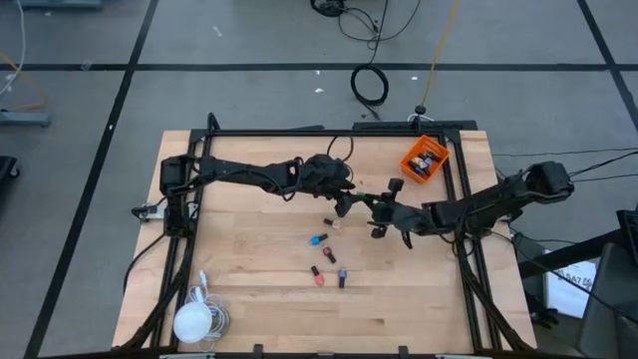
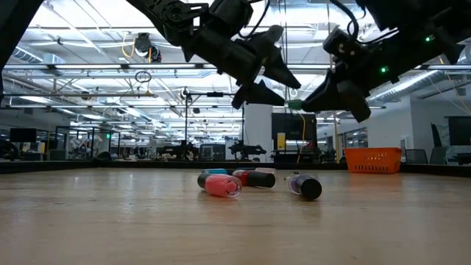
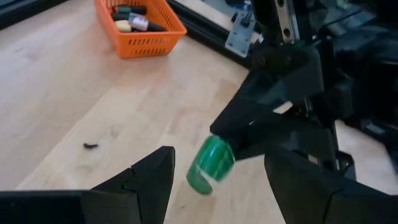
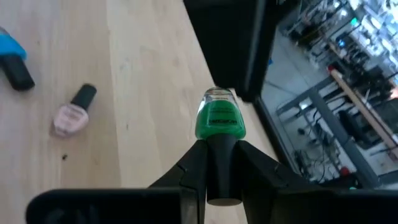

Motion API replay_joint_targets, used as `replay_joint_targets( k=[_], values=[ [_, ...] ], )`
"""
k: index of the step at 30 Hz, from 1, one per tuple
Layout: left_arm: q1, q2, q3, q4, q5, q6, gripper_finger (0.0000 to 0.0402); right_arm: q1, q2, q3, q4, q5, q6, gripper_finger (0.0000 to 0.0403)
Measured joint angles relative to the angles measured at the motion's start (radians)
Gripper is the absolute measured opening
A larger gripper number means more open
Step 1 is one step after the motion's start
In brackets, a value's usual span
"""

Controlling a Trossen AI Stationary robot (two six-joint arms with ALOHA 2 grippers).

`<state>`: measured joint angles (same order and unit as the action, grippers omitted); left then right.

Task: Pick & Place Nail Polish
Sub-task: Put the green nail polish bottle into the orange basket

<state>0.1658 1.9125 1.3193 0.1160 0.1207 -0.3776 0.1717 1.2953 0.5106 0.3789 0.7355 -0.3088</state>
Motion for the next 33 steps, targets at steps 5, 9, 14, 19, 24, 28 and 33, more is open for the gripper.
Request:
replay_joint_targets(
  k=[5,9,14,19,24,28,33],
  values=[
    [0.000,0.000,0.000,0.018,0.013,-0.033,0.0243,0.021,0.000,0.001,0.041,0.036,-0.032,0.0053],
    [-0.004,0.000,0.000,0.023,0.013,-0.054,0.0243,0.032,0.000,0.001,0.092,0.056,-0.071,0.0053],
    [-0.022,0.000,0.000,0.063,0.014,-0.059,0.0243,0.049,0.000,0.001,0.157,0.054,-0.123,0.0053],
    [-0.044,0.000,0.000,0.111,0.011,-0.055,0.0243,0.061,-0.001,0.001,0.184,0.105,-0.157,0.0053],
    [-0.048,0.000,0.000,0.129,0.011,-0.060,0.0243,0.071,-0.001,0.001,0.223,0.130,-0.196,0.0053],
    [-0.050,0.000,0.000,0.129,0.023,-0.081,0.0243,0.079,-0.001,0.002,0.258,0.134,-0.233,0.0053],
    [-0.048,0.000,0.000,0.129,0.040,-0.081,0.0243,0.079,-0.001,0.002,0.261,0.134,-0.238,0.0053]
  ],
)
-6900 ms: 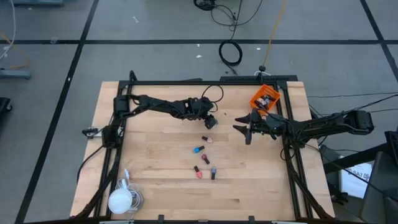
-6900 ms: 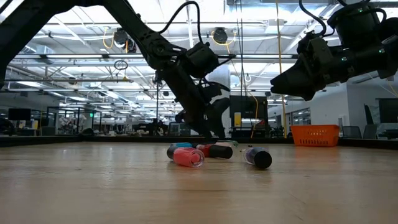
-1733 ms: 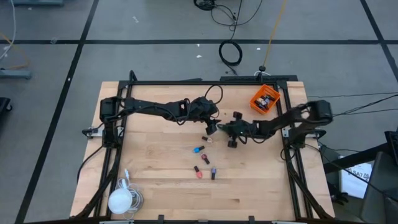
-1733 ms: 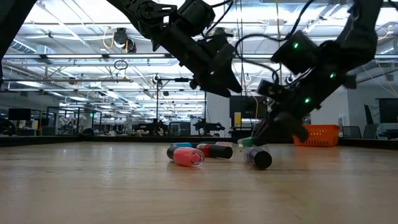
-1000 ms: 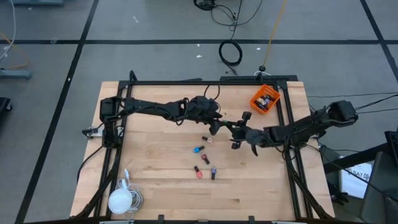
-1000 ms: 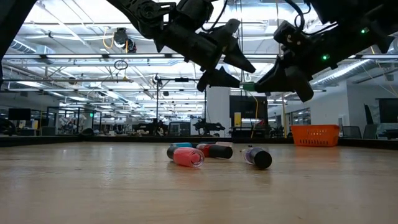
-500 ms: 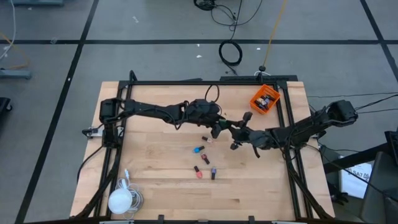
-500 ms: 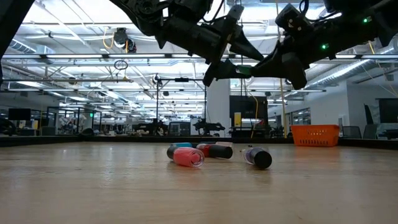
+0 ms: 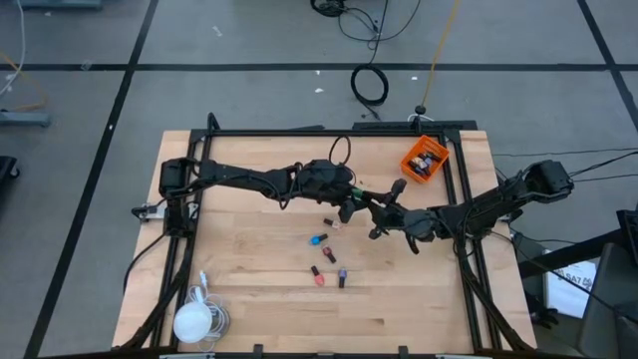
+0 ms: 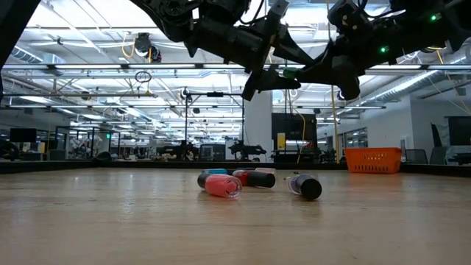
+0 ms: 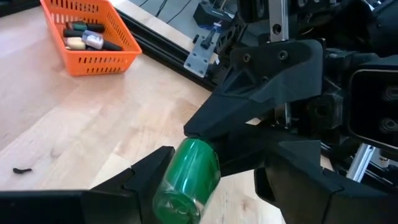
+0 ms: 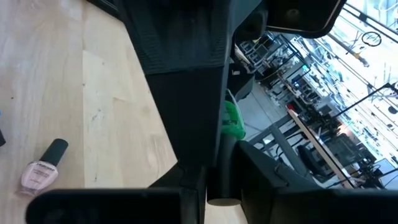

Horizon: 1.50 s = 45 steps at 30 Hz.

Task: Pick & Place Nail Polish
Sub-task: Put the green nail polish bottle into the orange basket

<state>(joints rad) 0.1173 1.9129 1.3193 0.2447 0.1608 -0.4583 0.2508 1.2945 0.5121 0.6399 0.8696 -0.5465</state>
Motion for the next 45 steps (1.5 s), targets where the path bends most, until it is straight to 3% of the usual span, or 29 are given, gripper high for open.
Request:
replay_joint_targets(
  k=[12,26,38,45],
  values=[
    [0.001,0.000,0.000,0.000,0.000,-0.001,0.0239,0.000,0.000,0.000,0.000,-0.006,0.005,0.0053],
    [0.010,0.000,0.000,-0.004,0.003,0.003,0.0077,0.000,0.000,-0.001,-0.012,0.000,0.023,0.0053],
    [0.028,0.000,0.000,-0.006,0.004,0.065,0.0056,0.001,-0.001,-0.001,-0.044,-0.006,0.051,0.0054],
    [0.028,0.000,0.000,-0.004,-0.003,0.308,0.0054,0.001,-0.001,0.001,-0.056,-0.015,0.178,0.0127]
  ],
)
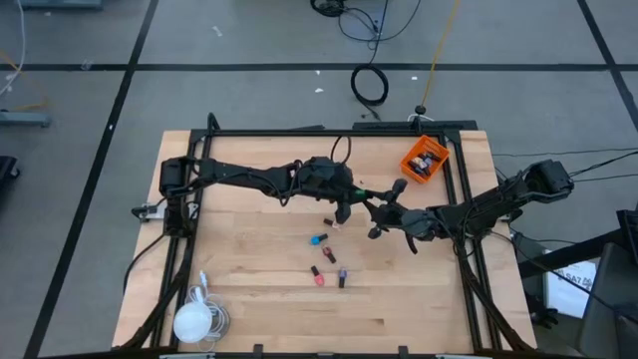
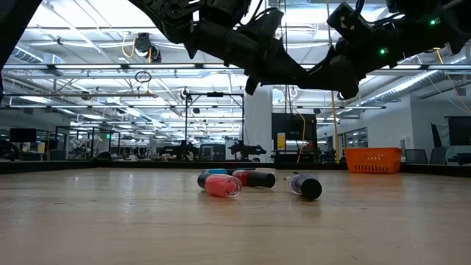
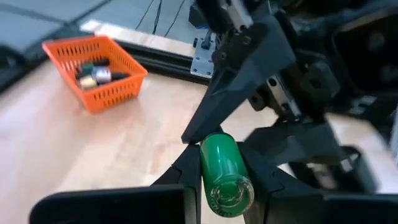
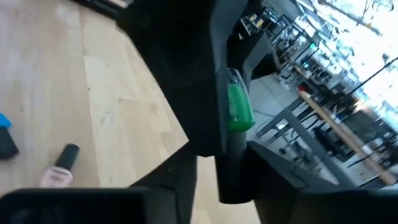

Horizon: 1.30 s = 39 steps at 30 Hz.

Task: Pick & Place Nail Polish
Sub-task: Put the green nail polish bottle into the orange basket

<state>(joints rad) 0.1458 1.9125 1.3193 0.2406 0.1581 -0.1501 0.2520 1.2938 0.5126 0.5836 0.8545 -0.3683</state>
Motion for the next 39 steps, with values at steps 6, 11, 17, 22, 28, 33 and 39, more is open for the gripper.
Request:
replay_joint_targets(
  k=[6,11,17,22,28,33,39],
  values=[
    [-0.016,0.002,0.000,-0.005,-0.056,0.237,0.0054,0.001,0.000,0.001,-0.024,-0.004,0.117,0.0163],
    [-0.040,0.002,0.000,-0.013,-0.126,0.404,0.0054,0.001,0.000,0.001,-0.038,0.001,0.128,0.0169],
    [-0.069,0.001,0.000,-0.061,-0.155,0.564,0.0054,0.002,-0.021,0.000,-0.073,-0.024,0.152,0.0163],
    [-0.089,0.000,0.000,-0.114,-0.137,0.576,0.0054,-0.021,-0.036,-0.001,-0.099,-0.166,0.210,0.0160],
    [-0.102,-0.001,0.006,-0.228,-0.117,0.509,0.0054,-0.093,-0.028,-0.001,-0.117,-0.373,0.312,0.0160],
    [-0.109,0.000,0.100,-0.442,-0.104,0.469,0.0054,-0.142,0.008,0.001,-0.078,-0.495,0.355,0.0160],
    [-0.114,0.002,0.197,-0.607,-0.089,0.443,0.0054,-0.155,0.063,0.001,0.003,-0.563,0.360,0.0160]
  ],
)
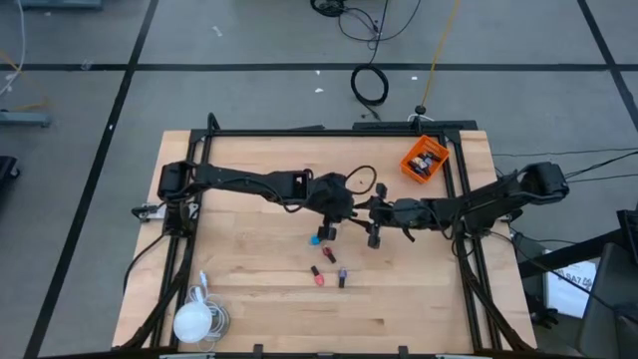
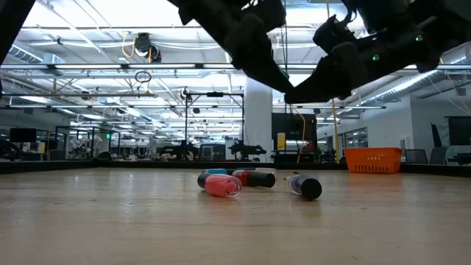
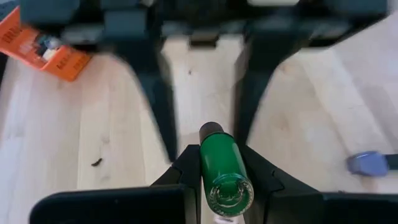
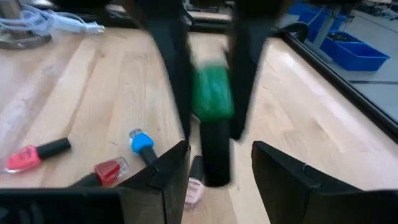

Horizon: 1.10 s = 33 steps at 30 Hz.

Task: Pick & Place Nail Polish
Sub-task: Put the green nail polish bottle into the orange basket

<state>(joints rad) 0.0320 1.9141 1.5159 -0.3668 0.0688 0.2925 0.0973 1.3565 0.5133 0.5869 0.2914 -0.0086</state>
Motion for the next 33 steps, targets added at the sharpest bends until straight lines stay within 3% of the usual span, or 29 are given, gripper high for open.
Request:
replay_joint_targets(
  k=[12,23,28,33],
  values=[
    [-0.005,-0.001,0.004,-0.042,0.017,-0.018,0.0054,-0.017,0.133,0.015,0.146,-0.024,-0.003,0.0160],
    [-0.005,-0.001,0.004,-0.055,0.008,-0.026,0.0054,-0.020,0.154,0.048,0.126,-0.059,-0.003,0.0155],
    [0.001,-0.001,0.004,-0.056,0.008,-0.038,0.0054,-0.020,0.154,0.049,0.125,-0.061,-0.004,0.0121],
    [0.000,-0.002,0.003,-0.055,0.004,-0.041,0.0054,-0.020,0.154,0.049,0.139,-0.121,-0.023,0.0051]
  ],
)
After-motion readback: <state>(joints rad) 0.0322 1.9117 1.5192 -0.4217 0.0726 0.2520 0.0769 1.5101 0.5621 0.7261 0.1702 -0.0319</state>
